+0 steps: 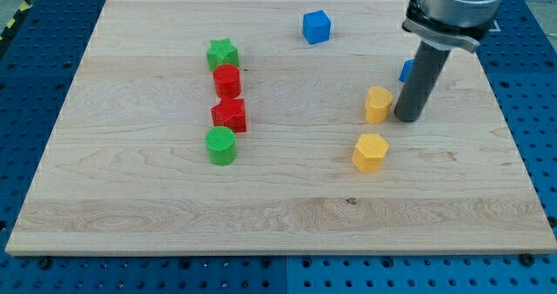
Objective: Slide the blue triangle closer to the yellow heart
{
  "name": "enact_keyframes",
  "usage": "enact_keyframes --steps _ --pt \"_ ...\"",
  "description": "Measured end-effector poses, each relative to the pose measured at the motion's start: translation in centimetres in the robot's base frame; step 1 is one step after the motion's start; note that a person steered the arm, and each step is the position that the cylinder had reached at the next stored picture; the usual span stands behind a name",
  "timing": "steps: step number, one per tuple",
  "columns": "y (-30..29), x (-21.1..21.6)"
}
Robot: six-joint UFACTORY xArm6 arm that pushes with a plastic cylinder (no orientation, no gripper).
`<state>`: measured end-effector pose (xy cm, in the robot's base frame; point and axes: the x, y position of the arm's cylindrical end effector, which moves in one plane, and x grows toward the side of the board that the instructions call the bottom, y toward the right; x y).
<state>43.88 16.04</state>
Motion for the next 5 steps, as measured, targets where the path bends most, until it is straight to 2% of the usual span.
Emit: enact_keyframes --steps 2,3,5 --pt "-1.9 -1.4" --pt "-0.3 -1.9" --pt "6.6 -1.9"
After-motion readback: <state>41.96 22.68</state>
